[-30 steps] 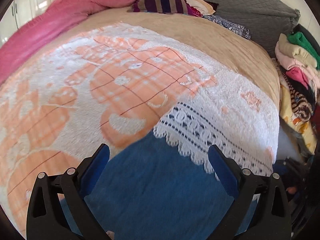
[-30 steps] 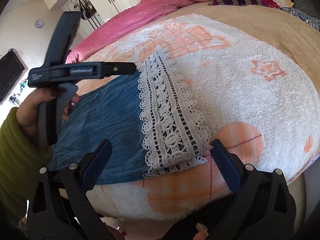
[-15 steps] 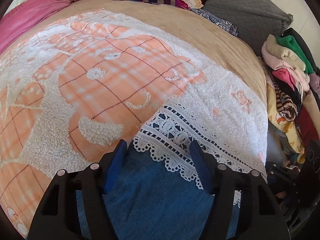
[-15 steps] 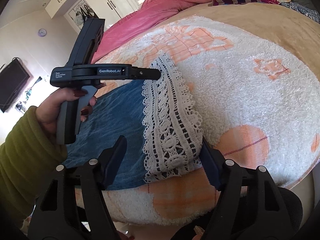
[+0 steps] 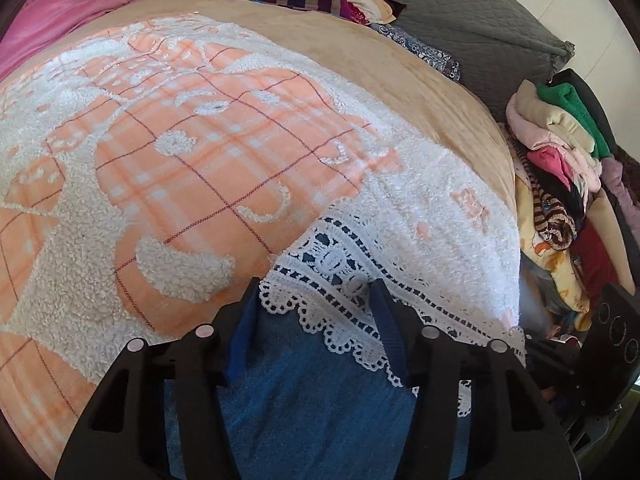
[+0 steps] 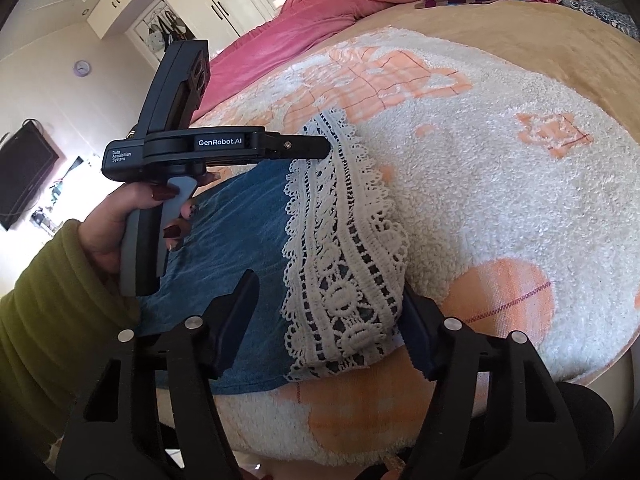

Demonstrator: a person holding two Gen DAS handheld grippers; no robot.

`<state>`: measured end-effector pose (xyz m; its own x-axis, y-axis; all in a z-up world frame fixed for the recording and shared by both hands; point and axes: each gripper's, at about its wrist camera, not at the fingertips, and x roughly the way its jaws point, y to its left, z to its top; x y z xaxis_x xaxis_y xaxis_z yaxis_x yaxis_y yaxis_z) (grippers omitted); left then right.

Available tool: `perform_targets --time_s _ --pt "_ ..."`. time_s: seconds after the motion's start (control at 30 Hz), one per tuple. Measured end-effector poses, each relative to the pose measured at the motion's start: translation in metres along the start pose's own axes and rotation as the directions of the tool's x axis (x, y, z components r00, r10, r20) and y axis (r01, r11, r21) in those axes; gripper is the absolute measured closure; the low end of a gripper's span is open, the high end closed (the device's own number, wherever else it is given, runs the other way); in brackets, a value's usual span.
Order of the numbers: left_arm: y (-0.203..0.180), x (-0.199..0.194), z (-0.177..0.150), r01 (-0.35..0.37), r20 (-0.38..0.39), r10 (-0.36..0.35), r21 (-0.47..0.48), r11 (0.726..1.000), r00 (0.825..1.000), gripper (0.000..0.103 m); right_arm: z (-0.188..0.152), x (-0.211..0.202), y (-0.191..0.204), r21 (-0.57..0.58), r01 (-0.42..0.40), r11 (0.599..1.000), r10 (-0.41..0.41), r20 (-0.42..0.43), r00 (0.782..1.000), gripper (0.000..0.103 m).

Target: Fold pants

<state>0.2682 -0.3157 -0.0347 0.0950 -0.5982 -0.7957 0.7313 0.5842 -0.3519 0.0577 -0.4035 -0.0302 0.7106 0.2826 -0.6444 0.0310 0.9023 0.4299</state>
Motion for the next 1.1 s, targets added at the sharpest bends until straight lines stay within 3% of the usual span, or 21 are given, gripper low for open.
perform_targets --time_s 0.23,0.33,0.43,0.57,0.77,0.97,1.03,1.1 --pt "-0.005 -0.004 -0.002 -0.034 -0.018 0.034 0.028 0.999 0.999 0.076 0.004 0.005 -0.002 0.010 -0.026 1.000 0.026 0.003 1.000 0.066" --pt "-0.006 -0.010 -0.005 -0.031 0.006 0.031 0.029 0.999 1.000 0.079 0.003 0.005 0.001 -0.008 -0.067 0.998 0.067 0.007 0.998 0.075" --pt "-0.003 -0.020 -0.009 -0.004 0.037 0.004 -0.001 1.000 0.999 0.081 0.003 -0.001 0.009 -0.044 -0.102 0.994 0.104 0.035 0.994 0.078" --pt "-0.001 -0.055 -0.016 0.032 0.114 -0.031 -0.009 0.999 0.993 0.081 0.003 -0.016 0.026 -0.100 -0.155 0.983 0.164 0.095 0.982 0.078" --pt "0.013 -0.123 -0.038 0.041 0.228 -0.032 -0.033 0.999 0.973 0.081 0.007 -0.022 0.077 -0.207 -0.231 0.951 0.254 0.091 0.963 0.078" --pt "0.045 -0.165 -0.081 0.016 0.273 0.022 -0.135 0.991 0.962 0.079 -0.002 0.008 0.134 -0.328 -0.272 0.904 0.283 -0.015 0.959 0.078" --pt "0.060 -0.175 -0.106 0.005 0.274 0.060 -0.229 0.973 0.960 0.073 -0.014 0.025 0.148 -0.356 -0.267 0.896 0.257 -0.077 0.963 0.078" --pt "0.077 -0.186 -0.133 0.055 0.307 0.046 -0.311 0.949 0.951 0.065 -0.026 0.039 0.157 -0.381 -0.258 0.888 0.226 -0.127 0.966 0.078"
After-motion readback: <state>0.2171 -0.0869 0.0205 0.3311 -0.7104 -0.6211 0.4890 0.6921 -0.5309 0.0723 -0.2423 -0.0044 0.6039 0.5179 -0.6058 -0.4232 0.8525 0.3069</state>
